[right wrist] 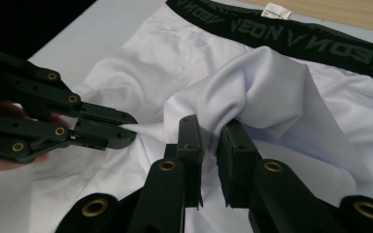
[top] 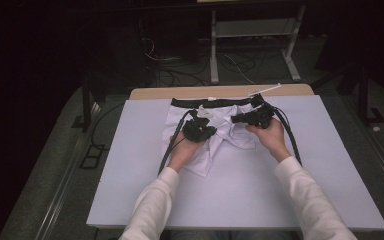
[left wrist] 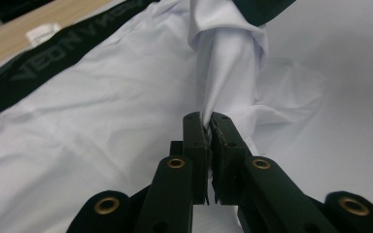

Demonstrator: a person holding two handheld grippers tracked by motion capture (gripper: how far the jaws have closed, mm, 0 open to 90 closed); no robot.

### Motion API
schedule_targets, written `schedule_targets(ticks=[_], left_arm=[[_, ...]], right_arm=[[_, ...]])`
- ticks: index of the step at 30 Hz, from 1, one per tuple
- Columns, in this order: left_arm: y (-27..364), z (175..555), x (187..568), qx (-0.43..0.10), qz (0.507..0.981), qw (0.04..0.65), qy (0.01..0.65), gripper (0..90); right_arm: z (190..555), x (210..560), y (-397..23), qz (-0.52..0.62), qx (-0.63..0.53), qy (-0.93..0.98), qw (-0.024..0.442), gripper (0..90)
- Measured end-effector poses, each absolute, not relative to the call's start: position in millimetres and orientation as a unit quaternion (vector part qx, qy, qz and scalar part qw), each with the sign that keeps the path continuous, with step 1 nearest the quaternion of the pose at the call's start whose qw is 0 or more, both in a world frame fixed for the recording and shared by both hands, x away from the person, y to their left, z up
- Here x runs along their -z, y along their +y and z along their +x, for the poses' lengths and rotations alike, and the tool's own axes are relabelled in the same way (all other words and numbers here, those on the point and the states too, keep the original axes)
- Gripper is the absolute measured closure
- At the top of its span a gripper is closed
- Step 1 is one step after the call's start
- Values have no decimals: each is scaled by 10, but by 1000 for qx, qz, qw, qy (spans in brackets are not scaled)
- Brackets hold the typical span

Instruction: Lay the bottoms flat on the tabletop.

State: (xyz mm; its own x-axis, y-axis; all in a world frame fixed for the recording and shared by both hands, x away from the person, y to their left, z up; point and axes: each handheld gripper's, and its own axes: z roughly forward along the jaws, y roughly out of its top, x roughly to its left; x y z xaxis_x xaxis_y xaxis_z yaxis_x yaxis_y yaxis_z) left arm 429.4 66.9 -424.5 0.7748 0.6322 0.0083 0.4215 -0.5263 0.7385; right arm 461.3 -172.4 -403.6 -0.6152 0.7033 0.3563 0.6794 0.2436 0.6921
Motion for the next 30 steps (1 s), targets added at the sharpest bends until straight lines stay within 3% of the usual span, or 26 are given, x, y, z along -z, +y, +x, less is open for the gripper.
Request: schedule_targets(ticks=[8, 14, 30], left_arm=[[753, 4460, 4447, -124, 856, 365, 345, 851], [775, 4512, 4550, -112, 860, 349, 356, 846], [674, 4364, 4270, -92, 838, 408, 350, 570]], right_arm=[[4957, 4344, -1529, 454, -411, 790, 13, 784], [4985, 4459, -1603, 460, -407, 789, 21, 699], [4789, 4271, -2272, 463, -426, 777, 31, 612]])
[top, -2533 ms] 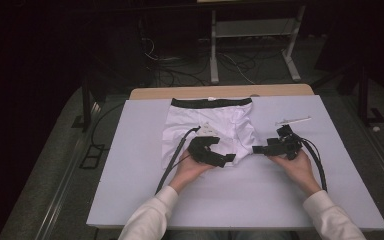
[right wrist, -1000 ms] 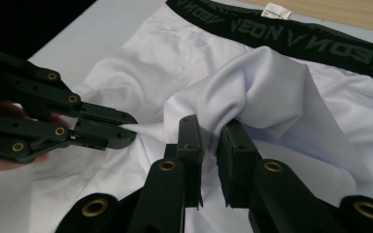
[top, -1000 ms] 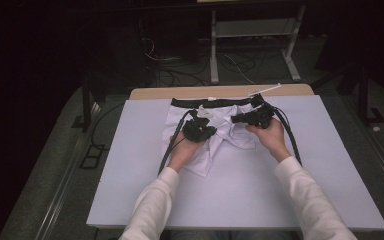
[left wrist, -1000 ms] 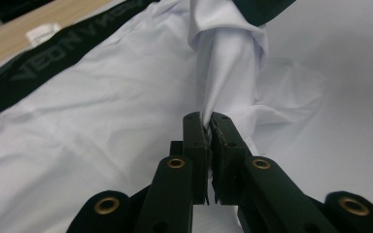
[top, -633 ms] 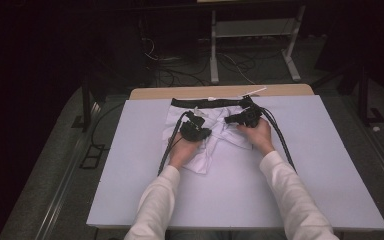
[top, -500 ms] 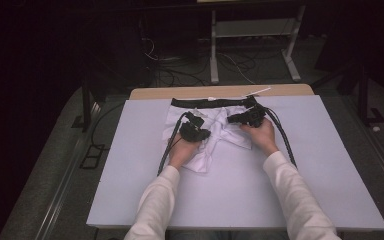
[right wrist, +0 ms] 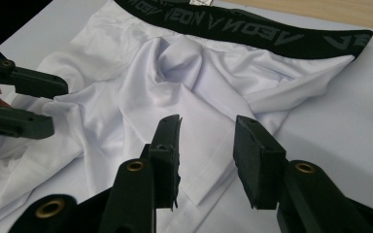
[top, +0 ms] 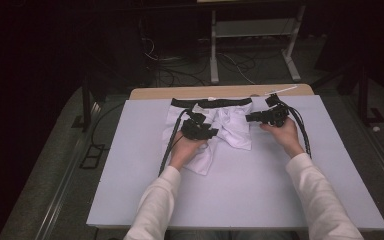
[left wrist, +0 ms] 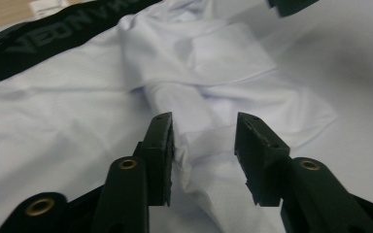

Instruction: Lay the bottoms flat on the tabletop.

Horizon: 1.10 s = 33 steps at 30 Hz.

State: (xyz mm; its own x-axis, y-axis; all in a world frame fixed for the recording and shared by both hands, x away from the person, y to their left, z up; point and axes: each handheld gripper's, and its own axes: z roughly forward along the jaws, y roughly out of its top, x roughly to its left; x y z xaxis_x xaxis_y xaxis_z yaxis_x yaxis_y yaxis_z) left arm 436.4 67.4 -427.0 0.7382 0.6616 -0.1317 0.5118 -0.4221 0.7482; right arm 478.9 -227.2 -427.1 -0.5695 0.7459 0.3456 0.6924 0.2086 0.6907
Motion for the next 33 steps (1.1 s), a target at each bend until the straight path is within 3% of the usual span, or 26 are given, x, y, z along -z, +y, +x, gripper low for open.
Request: schedule_targets(ticks=[20, 27, 33], left_arm=[[-232, 4102, 4453, -27, 866, 419, 273, 514], [-398, 4056, 4639, -74, 879, 391, 261, 516], [-376, 4061, 4645, -92, 874, 390, 275, 672]], right_arm=[[4680, 4406, -2349, 466, -427, 775, 19, 578], [4683, 4411, -2325, 462, -432, 774, 18, 568], [4703, 4451, -2265, 454, -431, 779, 14, 557]])
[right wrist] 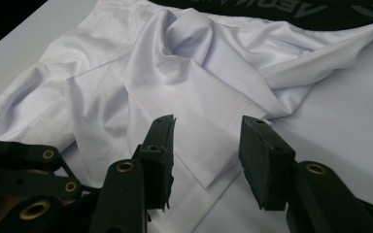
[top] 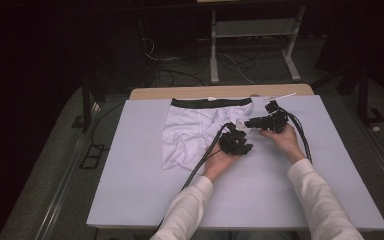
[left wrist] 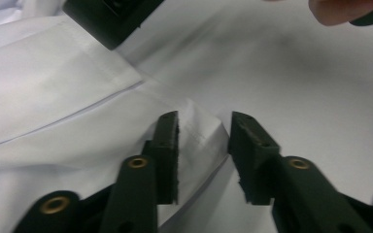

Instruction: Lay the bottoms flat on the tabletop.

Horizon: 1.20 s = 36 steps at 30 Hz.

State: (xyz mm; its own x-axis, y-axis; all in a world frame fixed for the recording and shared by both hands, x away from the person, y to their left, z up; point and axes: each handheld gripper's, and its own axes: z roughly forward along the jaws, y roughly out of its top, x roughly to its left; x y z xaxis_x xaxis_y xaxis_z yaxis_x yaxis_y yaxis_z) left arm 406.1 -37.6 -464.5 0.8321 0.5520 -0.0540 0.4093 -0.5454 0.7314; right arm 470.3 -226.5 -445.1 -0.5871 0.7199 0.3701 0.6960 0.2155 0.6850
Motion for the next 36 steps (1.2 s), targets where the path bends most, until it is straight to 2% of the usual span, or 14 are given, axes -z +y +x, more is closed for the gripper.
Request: schedule_targets(ticks=[4, 7, 12, 16, 20, 26, 36], left_arm=[[-346, 4092, 4658, -72, 864, 400, 297, 803], [-323, 4112, 4676, -52, 856, 411, 309, 861], [-286, 4139, 4697, -34, 847, 421, 322, 872], [-298, 4129, 4695, -40, 849, 420, 320, 877], [-286, 4143, 4698, -33, 847, 422, 323, 880], [-274, 4128, 4684, -26, 847, 420, 326, 883], [-118, 3898, 4496, -13, 864, 418, 279, 884]], right_arm=[[4724, 4498, -2228, 456, -429, 780, 11, 549], [4731, 4548, -2198, 459, -418, 784, 9, 532], [4730, 4616, -2116, 457, -391, 799, 8, 542], [4709, 4588, -2046, 449, -369, 813, 29, 724], [4713, 4582, -2025, 444, -360, 820, 28, 856], [4697, 4490, -2100, 453, -379, 806, 22, 875], [4438, 4129, -2515, 477, -418, 773, 2, 874]])
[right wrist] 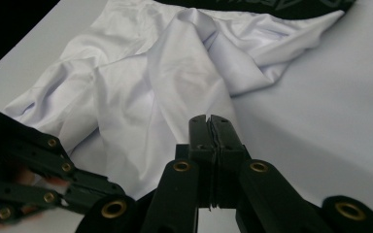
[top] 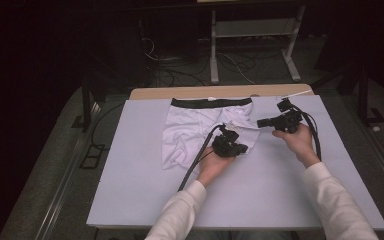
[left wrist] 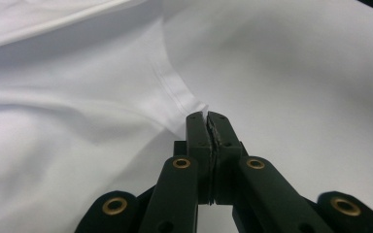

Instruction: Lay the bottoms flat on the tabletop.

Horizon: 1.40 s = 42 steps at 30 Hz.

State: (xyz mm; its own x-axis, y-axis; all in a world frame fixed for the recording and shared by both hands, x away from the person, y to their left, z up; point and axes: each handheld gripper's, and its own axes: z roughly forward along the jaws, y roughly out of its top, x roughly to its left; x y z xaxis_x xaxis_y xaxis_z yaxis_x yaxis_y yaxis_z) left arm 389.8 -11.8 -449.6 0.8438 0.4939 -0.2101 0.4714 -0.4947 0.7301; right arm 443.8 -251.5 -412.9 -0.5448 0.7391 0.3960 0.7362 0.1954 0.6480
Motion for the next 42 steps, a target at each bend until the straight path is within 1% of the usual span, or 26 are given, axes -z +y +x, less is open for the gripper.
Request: schedule_targets(ticks=[5, 8, 17, 22, 27, 30, 36, 38, 42], left_arm=[[-1, 3656, 4365, -5, 876, 419, 241, 883], [61, 3481, 4337, -5, 887, 407, 217, 883], [205, 3018, 4343, 15, 915, 372, 155, 882], [288, 2923, 4431, 26, 919, 366, 145, 882], [317, 2914, 4519, 42, 918, 364, 154, 882], [317, 2911, 4522, 39, 918, 365, 152, 882], [325, 2919, 4556, 45, 915, 368, 161, 882], [324, 2917, 4557, 44, 914, 369, 161, 881], [324, 2915, 4556, 44, 914, 369, 161, 880]], right_arm=[[4156, 4038, -2684, 488, -429, 760, -16, 875], [3947, 4068, -2740, 497, -435, 750, -36, 875], [3200, 4394, -2848, 536, -433, 719, -93, 874], [2965, 4515, -2913, 549, -427, 711, -107, 872], [2931, 4590, -2945, 556, -419, 710, -105, 864], [2916, 4601, -2958, 558, -419, 709, -105, 823], [2875, 4529, -2947, 544, -407, 731, -61, 764], [2856, 4491, -2922, 530, -418, 735, -57, 757], [2801, 4425, -2850, 501, -431, 749, -47, 711]])
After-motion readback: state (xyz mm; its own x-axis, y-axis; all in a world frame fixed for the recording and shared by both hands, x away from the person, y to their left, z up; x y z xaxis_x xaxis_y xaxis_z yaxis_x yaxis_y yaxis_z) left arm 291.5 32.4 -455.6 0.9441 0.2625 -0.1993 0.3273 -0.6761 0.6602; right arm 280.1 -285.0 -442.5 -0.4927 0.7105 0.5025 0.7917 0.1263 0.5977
